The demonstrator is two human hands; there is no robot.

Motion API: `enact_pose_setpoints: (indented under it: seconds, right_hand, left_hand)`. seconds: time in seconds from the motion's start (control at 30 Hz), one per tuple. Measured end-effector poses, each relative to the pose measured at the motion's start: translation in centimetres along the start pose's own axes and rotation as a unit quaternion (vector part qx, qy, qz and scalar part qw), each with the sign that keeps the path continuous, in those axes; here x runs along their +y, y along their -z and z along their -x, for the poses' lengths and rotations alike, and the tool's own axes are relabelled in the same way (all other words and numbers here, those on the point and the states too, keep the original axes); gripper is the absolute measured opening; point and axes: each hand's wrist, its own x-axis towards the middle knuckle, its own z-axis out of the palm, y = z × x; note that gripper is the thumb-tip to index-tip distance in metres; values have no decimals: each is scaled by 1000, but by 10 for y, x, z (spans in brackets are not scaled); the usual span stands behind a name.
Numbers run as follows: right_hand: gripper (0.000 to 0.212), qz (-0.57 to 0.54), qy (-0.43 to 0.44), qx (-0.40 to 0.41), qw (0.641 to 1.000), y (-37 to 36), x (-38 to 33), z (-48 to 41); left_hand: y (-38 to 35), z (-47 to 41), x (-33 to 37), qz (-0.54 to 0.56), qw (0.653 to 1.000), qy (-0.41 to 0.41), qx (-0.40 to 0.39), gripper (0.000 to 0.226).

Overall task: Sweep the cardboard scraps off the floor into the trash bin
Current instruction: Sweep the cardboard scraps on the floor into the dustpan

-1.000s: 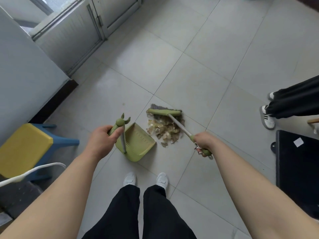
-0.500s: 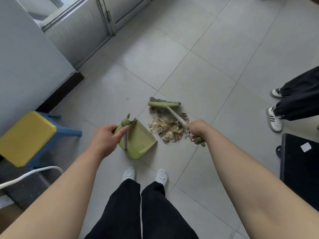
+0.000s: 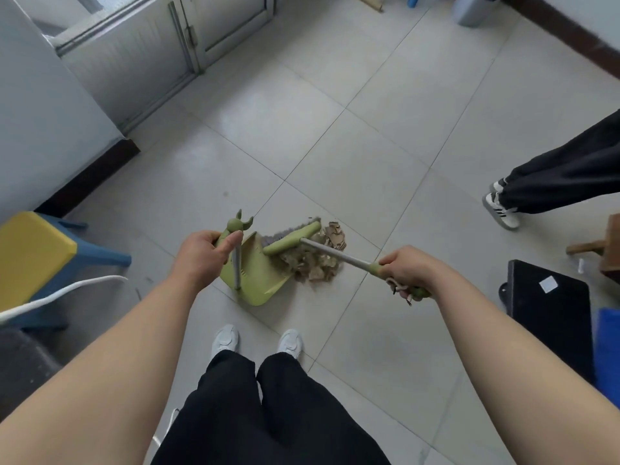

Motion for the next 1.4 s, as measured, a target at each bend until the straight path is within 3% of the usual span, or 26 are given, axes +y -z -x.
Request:
enact_pose_setpoints:
  seconds: [0.23,0.33,0.43,0.67,0.83,1.1,1.4]
  right_hand:
    - [27,-228,-61,39,971,-2,35,-8]
    - [15,-270,-93,46,957,-9,35,-16]
    - [26,-285,-116,50,950,-15,36,-30]
    - [25,-233,-132,16,963,-42,39,-30]
    - [17,-144,-79,14,986,-43,42,-14]
    - [30,1,-31,-10,999,-28,28,17]
    - [27,24,-1,17,1000,17,28,38]
  left_hand:
    - [-5,4,-7,17,999,-11,-49,62]
    - [-12,5,-7,13,998,-17,-62,61]
    - [-20,3,-7,44,997,-1,-60,60]
    - [-26,-1,-4,15,998,-20,-50,59]
    - [-29,-5,3,4,999,-22,-26,59]
    - [-37,2,8,-5,999,-27,-18,65]
    - [-36,11,7,-21,999,-27,-7,52]
